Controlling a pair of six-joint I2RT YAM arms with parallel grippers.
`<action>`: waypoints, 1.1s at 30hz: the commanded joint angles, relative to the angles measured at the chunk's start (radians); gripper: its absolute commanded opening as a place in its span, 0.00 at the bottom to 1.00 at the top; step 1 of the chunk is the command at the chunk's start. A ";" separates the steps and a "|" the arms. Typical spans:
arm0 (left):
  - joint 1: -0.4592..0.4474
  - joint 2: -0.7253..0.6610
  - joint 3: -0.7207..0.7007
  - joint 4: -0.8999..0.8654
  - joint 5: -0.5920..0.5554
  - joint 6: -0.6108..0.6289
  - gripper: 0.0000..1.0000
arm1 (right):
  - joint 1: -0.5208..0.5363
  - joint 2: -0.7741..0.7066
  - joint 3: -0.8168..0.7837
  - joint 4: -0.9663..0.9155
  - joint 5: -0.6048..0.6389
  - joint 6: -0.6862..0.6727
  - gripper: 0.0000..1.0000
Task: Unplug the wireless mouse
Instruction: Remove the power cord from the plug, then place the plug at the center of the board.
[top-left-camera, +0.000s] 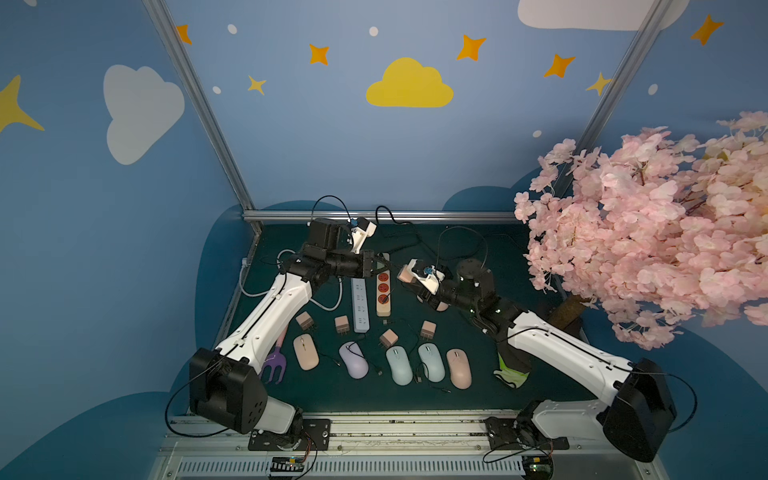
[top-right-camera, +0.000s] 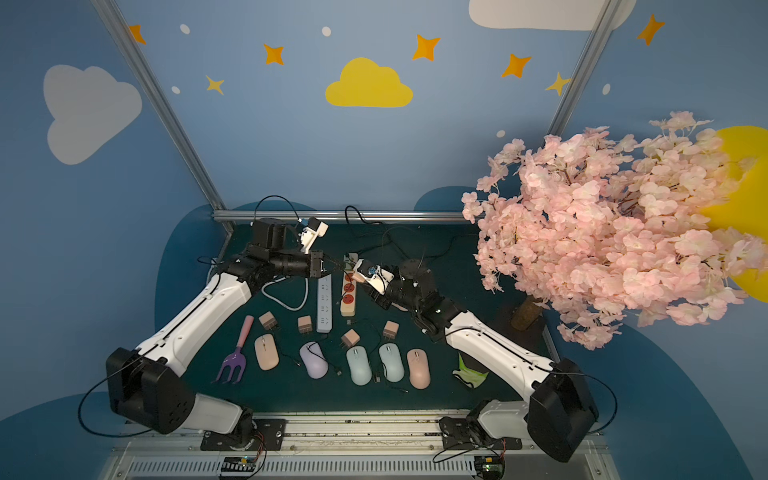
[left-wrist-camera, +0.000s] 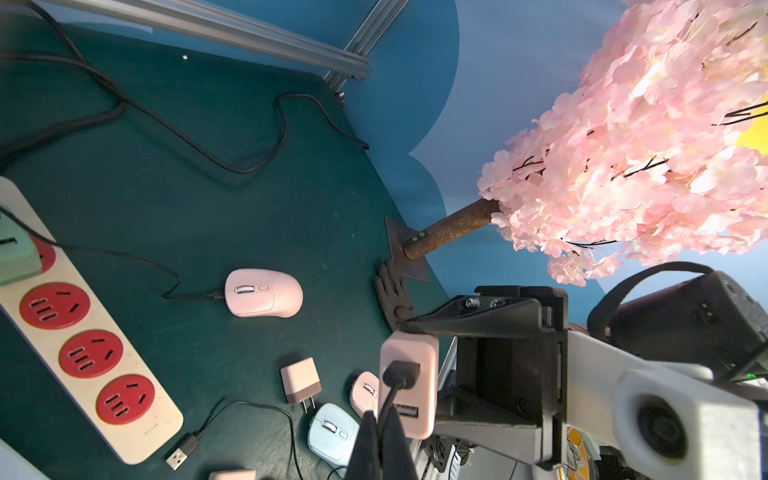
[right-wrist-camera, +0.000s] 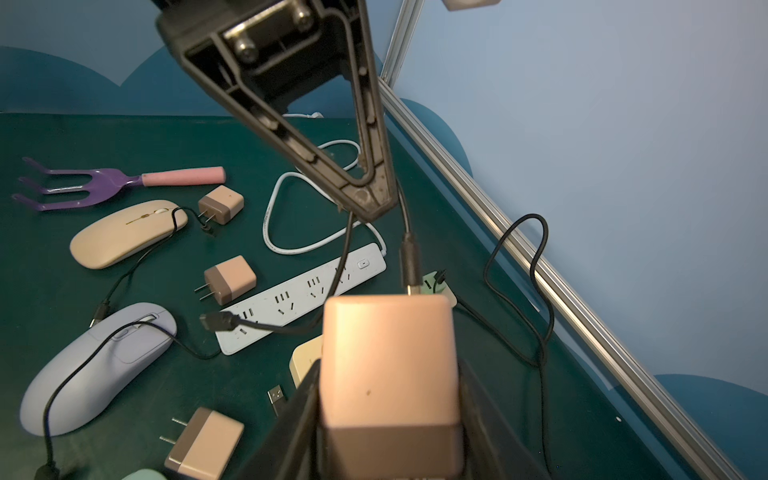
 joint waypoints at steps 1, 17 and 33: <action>0.057 -0.065 -0.006 0.062 -0.035 -0.021 0.04 | -0.014 -0.032 -0.014 -0.123 0.059 -0.019 0.00; 0.060 -0.130 -0.043 0.011 -0.250 -0.002 0.04 | -0.014 0.061 0.136 -0.455 0.147 0.354 0.00; -0.113 -0.084 -0.147 0.045 -0.393 -0.009 0.04 | -0.073 0.061 0.061 -0.809 0.224 0.803 0.00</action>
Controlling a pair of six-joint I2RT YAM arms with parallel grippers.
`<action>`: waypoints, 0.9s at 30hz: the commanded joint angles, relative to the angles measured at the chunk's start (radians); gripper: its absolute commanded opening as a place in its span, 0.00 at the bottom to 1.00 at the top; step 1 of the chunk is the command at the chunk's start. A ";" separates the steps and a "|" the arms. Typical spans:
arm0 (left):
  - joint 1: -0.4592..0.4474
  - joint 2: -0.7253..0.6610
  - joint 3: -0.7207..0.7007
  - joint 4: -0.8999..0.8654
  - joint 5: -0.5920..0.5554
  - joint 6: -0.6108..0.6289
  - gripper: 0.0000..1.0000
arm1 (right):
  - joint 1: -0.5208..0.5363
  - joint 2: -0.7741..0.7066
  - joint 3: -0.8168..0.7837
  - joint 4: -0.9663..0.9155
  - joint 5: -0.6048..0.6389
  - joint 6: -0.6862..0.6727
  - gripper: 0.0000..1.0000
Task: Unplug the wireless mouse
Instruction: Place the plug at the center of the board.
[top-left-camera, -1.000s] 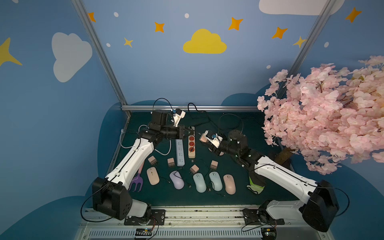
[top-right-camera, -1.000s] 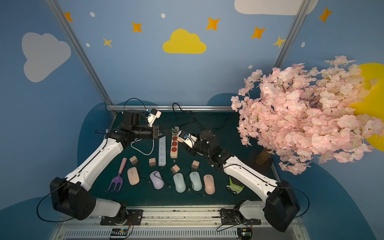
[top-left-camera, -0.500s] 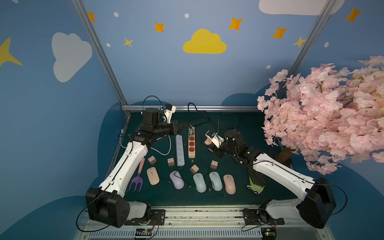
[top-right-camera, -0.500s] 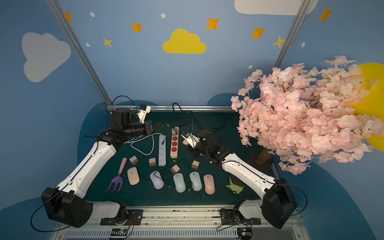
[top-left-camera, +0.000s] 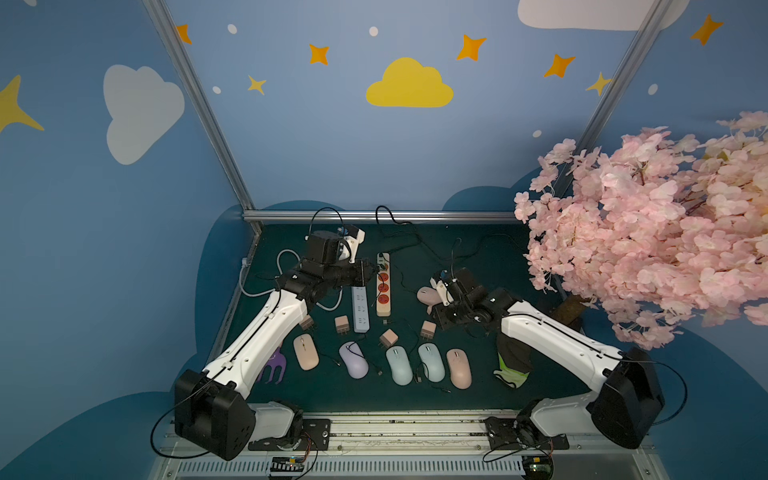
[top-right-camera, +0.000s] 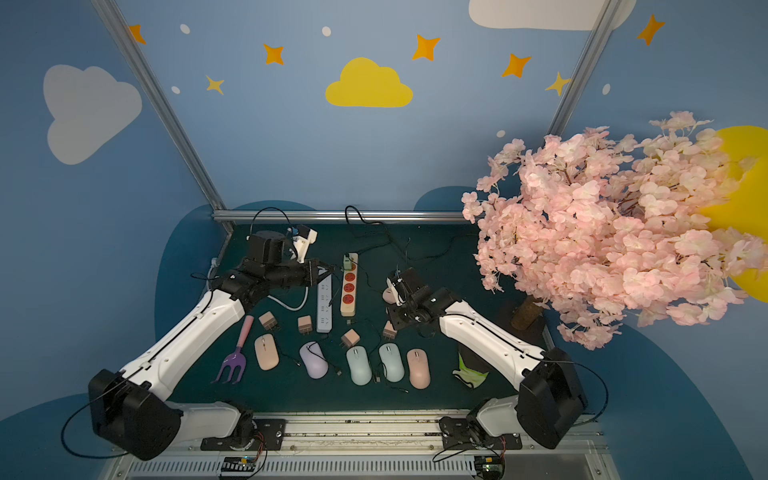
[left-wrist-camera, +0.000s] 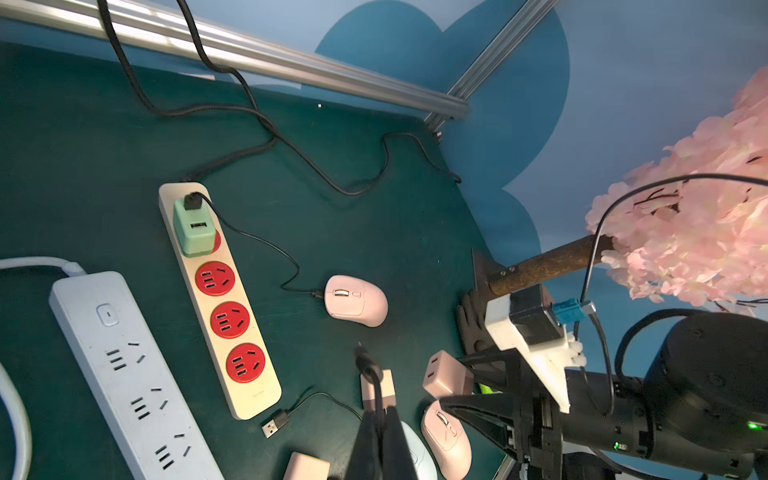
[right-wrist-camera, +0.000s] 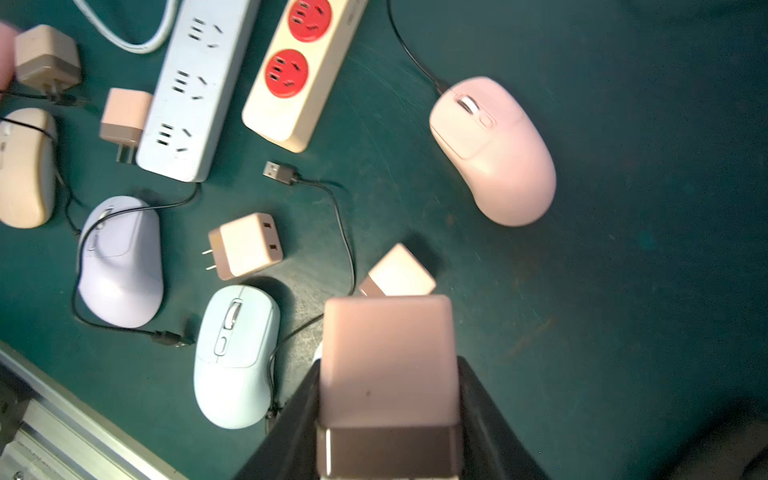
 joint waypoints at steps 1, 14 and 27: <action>-0.053 0.022 -0.027 0.026 -0.038 -0.001 0.04 | -0.040 -0.005 -0.025 -0.062 0.024 0.073 0.00; -0.123 0.030 -0.061 0.038 -0.083 -0.011 0.04 | -0.079 0.244 0.019 -0.070 0.030 0.095 0.00; -0.122 0.033 -0.061 0.025 -0.087 -0.002 0.04 | -0.093 0.341 0.035 -0.055 0.027 0.104 0.60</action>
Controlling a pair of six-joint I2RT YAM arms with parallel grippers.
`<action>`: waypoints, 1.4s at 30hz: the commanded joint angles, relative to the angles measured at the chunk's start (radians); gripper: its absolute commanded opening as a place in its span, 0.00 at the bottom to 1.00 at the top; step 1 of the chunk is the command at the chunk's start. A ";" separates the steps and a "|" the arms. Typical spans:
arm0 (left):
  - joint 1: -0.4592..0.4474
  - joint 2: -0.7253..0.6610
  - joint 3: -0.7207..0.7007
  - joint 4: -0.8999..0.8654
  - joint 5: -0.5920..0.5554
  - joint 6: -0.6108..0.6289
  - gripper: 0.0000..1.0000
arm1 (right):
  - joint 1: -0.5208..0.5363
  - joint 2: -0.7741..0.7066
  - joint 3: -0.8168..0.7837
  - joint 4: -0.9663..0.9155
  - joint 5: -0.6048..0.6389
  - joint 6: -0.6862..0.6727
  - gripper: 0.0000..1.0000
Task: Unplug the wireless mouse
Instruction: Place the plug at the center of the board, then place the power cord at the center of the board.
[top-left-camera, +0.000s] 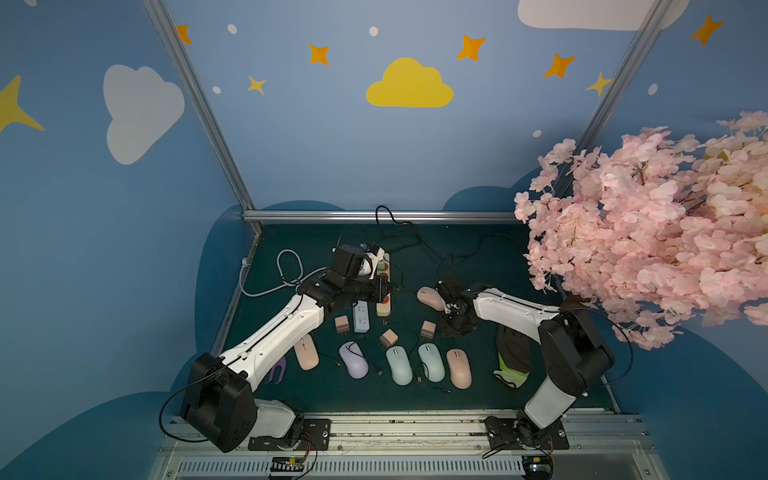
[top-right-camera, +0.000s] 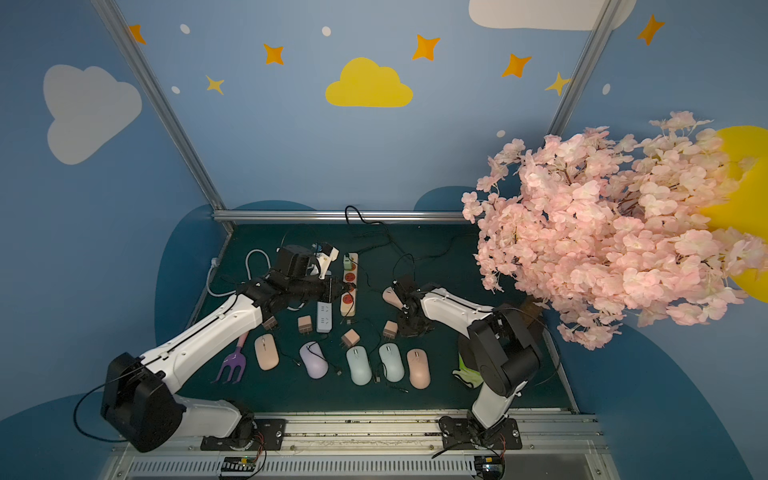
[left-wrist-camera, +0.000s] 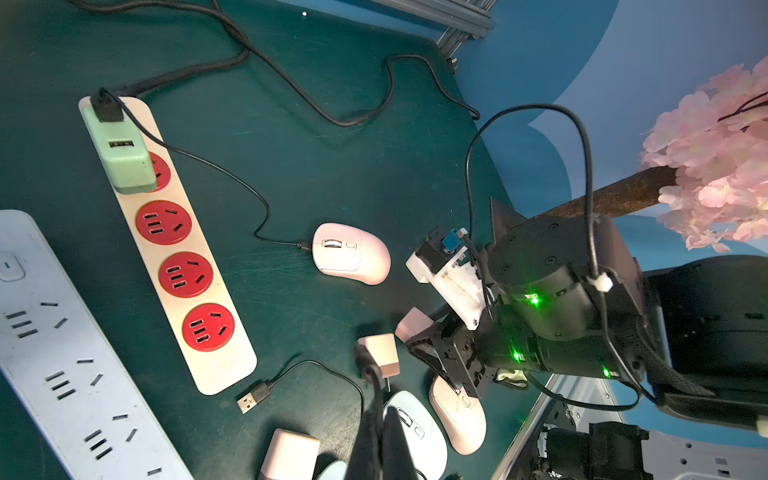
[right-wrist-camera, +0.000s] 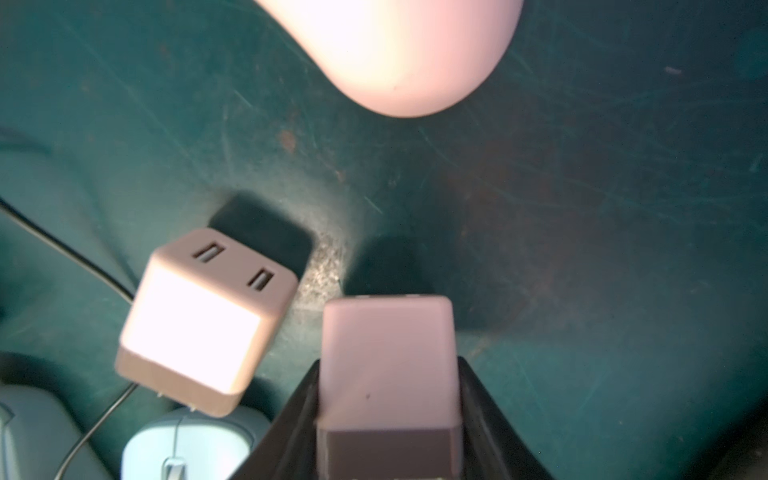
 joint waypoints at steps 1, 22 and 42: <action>0.002 -0.007 0.007 -0.001 -0.003 0.013 0.04 | -0.006 0.005 0.017 -0.010 -0.006 0.011 0.64; -0.257 0.290 0.112 0.227 -0.122 -0.211 0.04 | -0.029 -0.604 -0.065 -0.040 0.298 0.188 0.63; -0.478 0.672 0.342 0.388 -0.051 -0.580 0.04 | -0.052 -0.882 -0.146 -0.067 0.409 0.148 0.65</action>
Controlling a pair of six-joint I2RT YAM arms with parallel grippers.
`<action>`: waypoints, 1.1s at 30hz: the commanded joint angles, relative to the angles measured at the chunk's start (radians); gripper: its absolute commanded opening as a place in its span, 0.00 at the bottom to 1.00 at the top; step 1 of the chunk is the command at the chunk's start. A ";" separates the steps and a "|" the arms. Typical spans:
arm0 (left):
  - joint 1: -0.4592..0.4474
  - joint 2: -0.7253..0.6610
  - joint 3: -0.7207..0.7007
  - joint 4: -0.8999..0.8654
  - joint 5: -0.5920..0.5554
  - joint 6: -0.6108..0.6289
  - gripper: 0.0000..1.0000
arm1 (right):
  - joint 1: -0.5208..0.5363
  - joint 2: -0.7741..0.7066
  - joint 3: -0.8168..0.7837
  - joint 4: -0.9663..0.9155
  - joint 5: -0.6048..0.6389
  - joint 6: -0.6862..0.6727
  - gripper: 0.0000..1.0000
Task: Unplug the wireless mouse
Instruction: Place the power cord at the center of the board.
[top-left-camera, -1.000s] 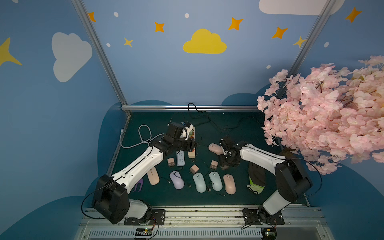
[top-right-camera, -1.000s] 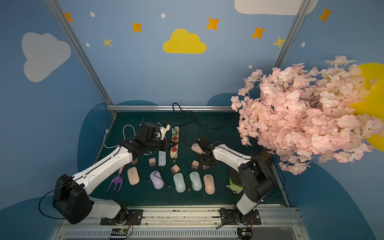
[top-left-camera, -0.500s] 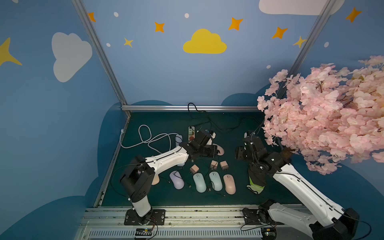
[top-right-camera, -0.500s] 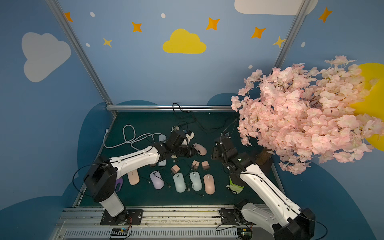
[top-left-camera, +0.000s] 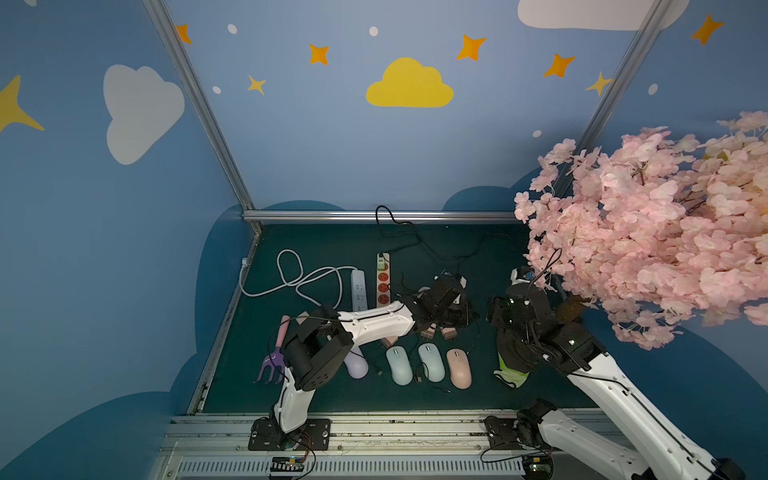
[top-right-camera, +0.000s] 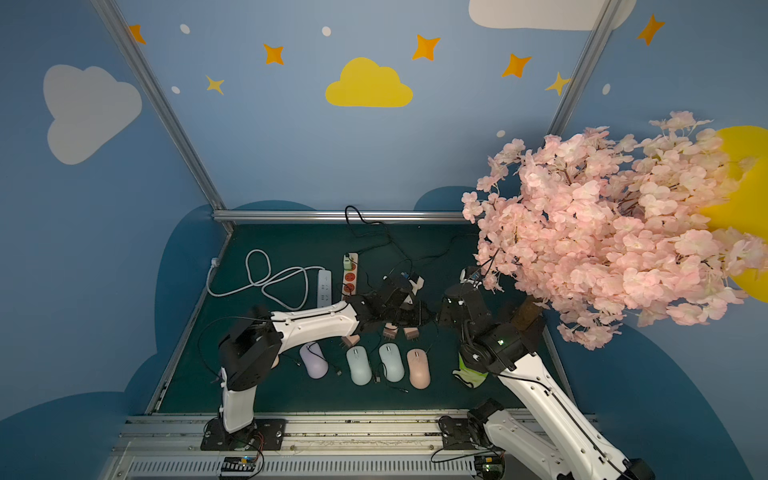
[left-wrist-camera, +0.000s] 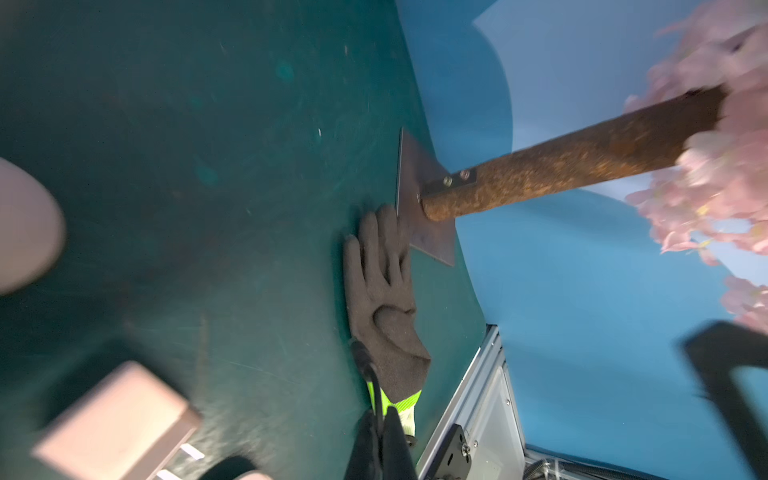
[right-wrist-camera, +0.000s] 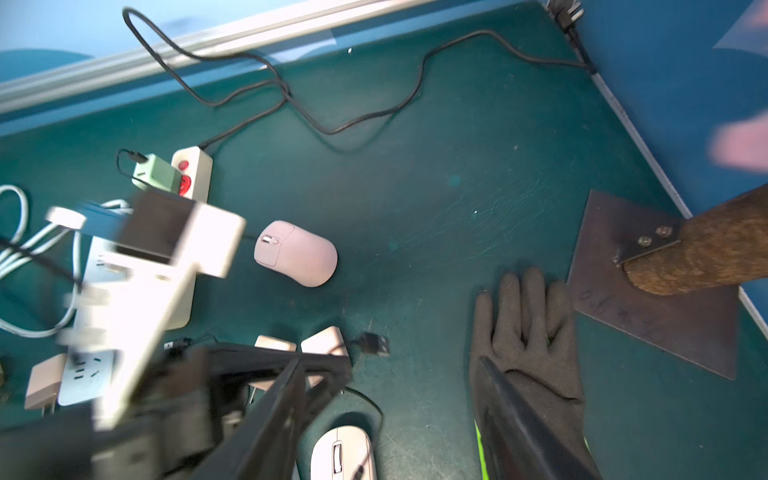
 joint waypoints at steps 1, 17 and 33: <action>0.000 0.068 0.035 -0.015 0.047 -0.070 0.04 | -0.006 -0.018 -0.008 -0.030 0.026 -0.005 0.65; 0.021 -0.043 -0.012 -0.152 -0.135 0.066 0.41 | -0.008 0.017 -0.033 0.019 -0.029 -0.030 0.68; 0.213 -0.483 -0.368 -0.175 -0.218 0.295 0.48 | -0.005 0.294 0.045 0.159 -0.565 -0.412 0.75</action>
